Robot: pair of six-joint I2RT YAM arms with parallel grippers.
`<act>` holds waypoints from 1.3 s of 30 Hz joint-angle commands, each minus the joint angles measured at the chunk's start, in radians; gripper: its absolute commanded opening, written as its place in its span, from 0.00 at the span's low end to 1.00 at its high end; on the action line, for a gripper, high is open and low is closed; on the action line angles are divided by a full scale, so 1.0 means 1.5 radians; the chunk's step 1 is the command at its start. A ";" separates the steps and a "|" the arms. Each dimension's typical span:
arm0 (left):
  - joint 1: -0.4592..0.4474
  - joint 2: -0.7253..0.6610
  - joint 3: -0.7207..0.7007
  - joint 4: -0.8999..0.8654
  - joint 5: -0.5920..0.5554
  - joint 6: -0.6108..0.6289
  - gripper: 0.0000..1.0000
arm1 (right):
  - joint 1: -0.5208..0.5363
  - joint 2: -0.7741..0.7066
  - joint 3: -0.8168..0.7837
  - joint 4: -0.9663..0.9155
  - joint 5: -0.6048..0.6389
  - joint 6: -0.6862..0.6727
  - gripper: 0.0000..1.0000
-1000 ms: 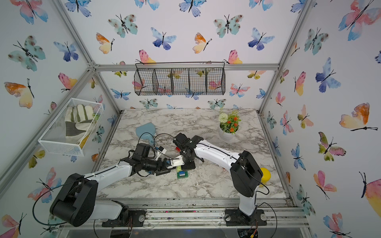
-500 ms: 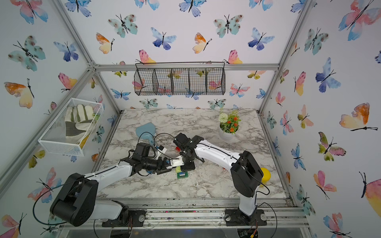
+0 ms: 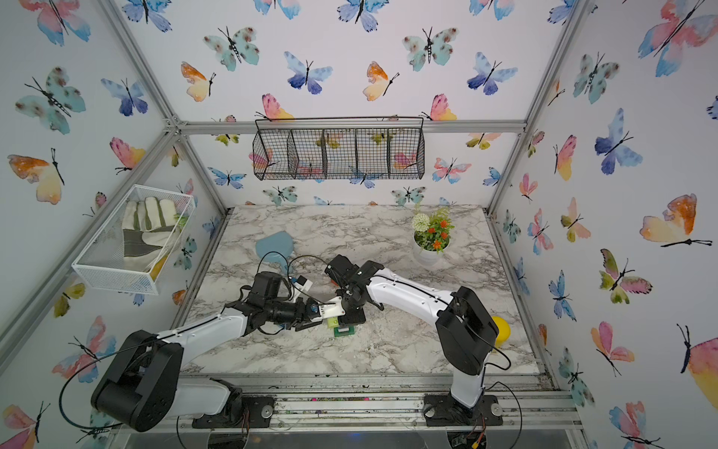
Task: Assemble the number 1 with lego
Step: Assemble the lego brick with the lego brick.
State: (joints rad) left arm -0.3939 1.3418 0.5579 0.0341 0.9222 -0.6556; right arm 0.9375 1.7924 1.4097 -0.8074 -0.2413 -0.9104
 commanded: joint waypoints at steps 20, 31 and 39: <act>0.072 -0.083 -0.089 0.091 0.034 -0.063 0.78 | 0.004 -0.023 -0.028 0.010 0.021 -0.013 0.02; 0.077 -0.079 -0.089 0.088 0.040 -0.057 0.77 | 0.004 -0.011 -0.027 0.007 0.026 -0.015 0.02; 0.082 -0.075 -0.090 0.087 0.044 -0.054 0.77 | 0.004 -0.003 -0.026 0.006 0.028 -0.017 0.02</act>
State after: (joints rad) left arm -0.2783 1.2285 0.4274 0.1566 0.9600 -0.7483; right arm 0.9375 1.7691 1.3819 -0.7902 -0.2043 -0.9283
